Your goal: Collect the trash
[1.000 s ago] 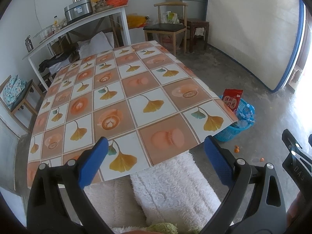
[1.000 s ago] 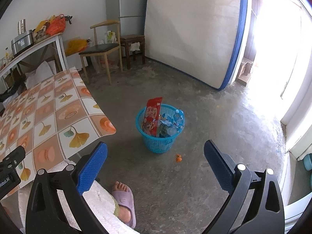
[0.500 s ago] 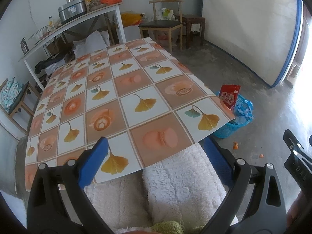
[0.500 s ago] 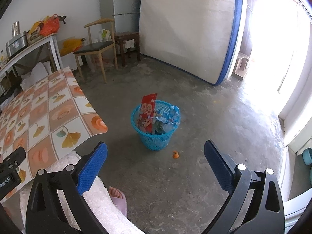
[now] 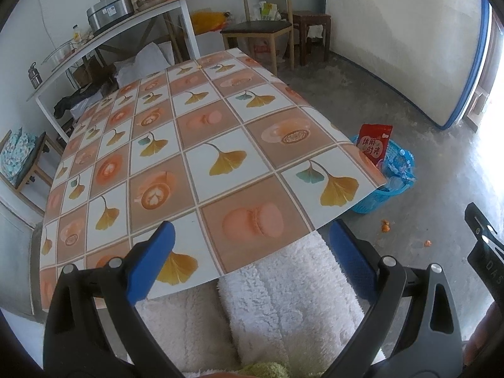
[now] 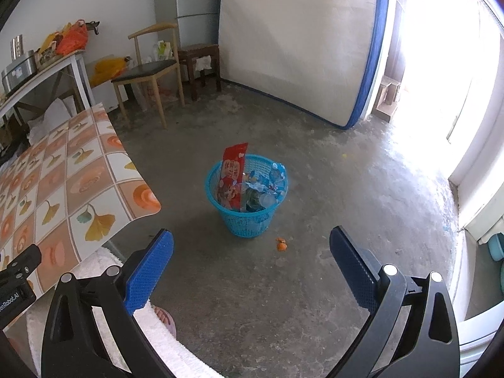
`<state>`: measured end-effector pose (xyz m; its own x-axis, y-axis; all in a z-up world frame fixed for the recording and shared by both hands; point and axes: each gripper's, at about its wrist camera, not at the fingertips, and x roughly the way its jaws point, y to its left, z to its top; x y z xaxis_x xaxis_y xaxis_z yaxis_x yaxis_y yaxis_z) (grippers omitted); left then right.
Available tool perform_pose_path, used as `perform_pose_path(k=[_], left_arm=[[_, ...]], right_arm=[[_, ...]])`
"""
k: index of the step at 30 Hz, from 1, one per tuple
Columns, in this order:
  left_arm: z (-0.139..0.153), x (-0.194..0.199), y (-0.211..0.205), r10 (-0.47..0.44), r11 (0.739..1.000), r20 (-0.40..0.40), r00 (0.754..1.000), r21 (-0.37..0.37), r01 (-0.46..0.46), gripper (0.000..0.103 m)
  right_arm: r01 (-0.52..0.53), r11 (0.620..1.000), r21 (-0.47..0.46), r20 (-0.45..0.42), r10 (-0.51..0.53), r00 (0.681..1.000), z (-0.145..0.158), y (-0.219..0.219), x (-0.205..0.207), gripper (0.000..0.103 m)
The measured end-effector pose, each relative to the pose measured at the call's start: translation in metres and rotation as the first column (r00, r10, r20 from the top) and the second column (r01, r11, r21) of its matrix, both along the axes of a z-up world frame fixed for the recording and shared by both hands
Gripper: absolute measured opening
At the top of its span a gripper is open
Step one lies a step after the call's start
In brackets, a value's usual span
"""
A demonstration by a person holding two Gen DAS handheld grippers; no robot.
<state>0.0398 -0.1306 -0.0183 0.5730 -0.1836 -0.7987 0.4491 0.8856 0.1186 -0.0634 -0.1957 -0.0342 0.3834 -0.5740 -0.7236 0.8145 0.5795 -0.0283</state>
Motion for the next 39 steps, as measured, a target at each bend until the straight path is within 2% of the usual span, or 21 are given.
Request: perform_pose_path(k=[12, 39], left_arm=[[-0.0049, 0.0070, 0.0000, 0.023, 1.000, -0.010, 1.000, 0.017, -0.023, 0.094], [-0.0004, -0.0007, -0.0065, 0.003, 1.000, 0.005, 1.000, 0.004, -0.003, 0.094]], right_arm=[[-0.020, 1.000, 0.016, 0.001, 0.020, 1.000, -0.0041, -0.0055, 0.0065, 0.097], [0.000, 1.000, -0.003, 0.012, 0.000, 1.000, 0.0004, -0.0075, -0.0011, 0.097]])
